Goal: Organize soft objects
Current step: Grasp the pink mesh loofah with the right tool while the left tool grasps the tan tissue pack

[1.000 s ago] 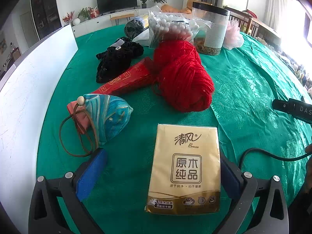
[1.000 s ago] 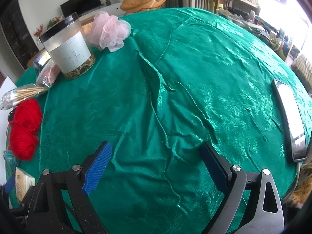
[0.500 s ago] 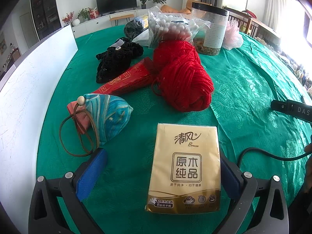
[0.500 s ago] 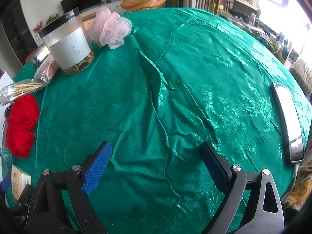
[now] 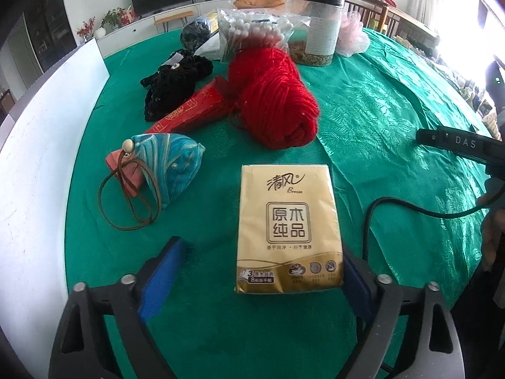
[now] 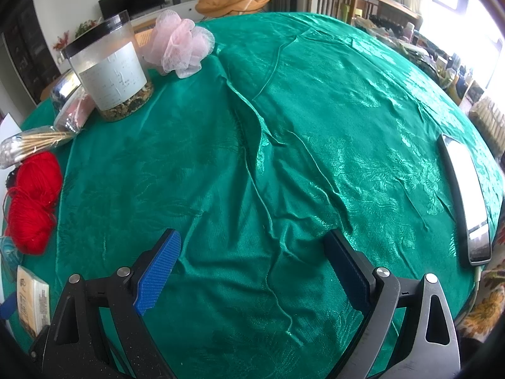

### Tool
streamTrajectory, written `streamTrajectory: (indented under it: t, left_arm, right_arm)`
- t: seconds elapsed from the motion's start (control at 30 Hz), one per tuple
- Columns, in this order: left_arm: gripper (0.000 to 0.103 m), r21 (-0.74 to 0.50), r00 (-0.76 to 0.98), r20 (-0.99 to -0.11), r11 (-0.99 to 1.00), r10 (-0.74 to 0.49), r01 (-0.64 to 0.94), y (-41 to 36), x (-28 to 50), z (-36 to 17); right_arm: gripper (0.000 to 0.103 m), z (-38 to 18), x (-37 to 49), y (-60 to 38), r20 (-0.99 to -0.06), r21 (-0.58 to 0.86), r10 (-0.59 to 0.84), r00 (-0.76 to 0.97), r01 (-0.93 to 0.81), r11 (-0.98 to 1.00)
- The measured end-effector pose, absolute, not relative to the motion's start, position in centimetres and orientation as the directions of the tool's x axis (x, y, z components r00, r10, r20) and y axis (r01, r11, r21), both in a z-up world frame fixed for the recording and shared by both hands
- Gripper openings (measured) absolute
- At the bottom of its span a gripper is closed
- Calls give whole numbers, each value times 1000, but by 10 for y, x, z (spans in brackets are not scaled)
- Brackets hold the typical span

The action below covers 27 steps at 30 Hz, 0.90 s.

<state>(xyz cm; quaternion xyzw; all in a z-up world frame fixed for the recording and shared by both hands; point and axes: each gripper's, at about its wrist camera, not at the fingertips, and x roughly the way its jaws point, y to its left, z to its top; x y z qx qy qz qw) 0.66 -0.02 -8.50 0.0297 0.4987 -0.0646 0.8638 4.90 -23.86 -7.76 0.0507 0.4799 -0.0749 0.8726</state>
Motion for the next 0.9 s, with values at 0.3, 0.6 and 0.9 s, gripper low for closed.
streamTrajectory:
  t: [0.3,0.6,0.9]
  left_arm:
    - [53,-116,490,-850,976,-193,183,6,-2,-75]
    - [53,-190,560,-786,964,-262,184,29,-11,-54]
    - [53,-203,589,-764,964,-265,170,47,1,-46]
  right_arm:
    - [94,-78,49,-238,-844,25,-76,531,180,983]
    - [93,-48,61,-265,-713,267,131,689,94,959]
    - [92,-7,210,-258,-678,328,242,694,-9,945]
